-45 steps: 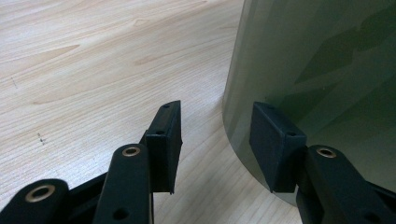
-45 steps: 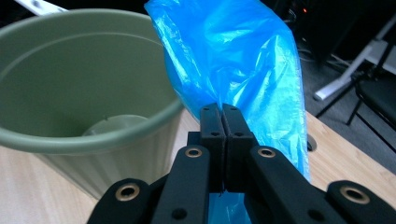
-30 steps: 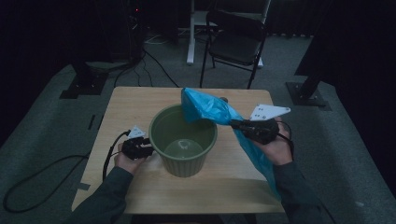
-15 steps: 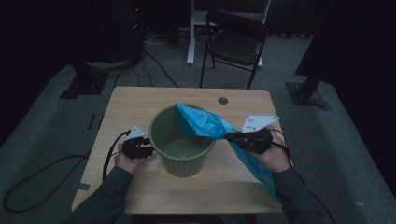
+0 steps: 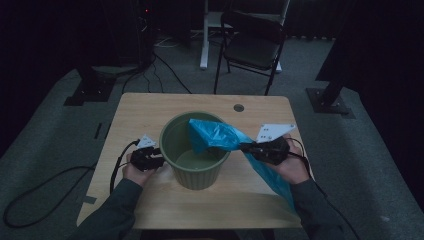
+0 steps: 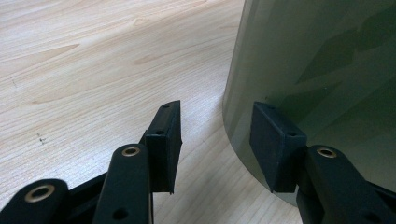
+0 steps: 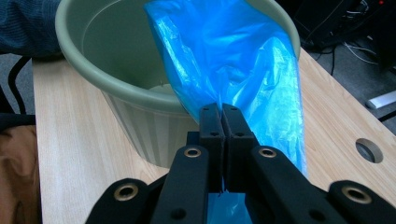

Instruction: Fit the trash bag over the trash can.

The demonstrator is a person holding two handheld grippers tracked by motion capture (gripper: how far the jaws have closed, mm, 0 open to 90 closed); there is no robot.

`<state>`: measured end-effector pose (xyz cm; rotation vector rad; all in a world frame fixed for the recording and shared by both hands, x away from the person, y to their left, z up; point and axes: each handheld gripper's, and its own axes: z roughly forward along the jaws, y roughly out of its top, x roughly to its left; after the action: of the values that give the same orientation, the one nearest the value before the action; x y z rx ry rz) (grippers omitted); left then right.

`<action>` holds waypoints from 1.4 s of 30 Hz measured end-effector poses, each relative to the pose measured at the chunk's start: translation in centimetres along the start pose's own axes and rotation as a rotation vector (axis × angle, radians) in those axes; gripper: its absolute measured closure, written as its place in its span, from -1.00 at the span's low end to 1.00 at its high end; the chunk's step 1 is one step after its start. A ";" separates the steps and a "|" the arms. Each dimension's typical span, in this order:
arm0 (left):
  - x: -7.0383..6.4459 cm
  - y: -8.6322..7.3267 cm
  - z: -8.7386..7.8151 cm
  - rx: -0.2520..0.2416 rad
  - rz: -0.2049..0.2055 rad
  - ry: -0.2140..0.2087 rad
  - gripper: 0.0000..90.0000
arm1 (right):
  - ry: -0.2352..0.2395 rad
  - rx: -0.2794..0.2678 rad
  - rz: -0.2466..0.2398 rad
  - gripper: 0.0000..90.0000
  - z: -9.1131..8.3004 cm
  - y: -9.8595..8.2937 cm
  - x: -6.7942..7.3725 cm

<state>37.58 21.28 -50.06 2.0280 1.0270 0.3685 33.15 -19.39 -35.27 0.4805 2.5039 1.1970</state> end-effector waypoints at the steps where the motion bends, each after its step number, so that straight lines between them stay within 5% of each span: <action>1: 0.0 0.0 0.0 0.000 0.000 0.000 0.20 | 0.005 0.002 -0.005 0.97 0.2 0.1 -0.1; 42: 0.0 0.0 -0.1 -0.004 0.000 -0.003 0.20 | 0.075 0.039 -0.043 0.96 6.9 5.1 -1.2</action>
<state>37.55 21.32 -49.99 2.0244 1.0239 0.3670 37.95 -12.25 -35.18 0.3970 2.5913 1.1729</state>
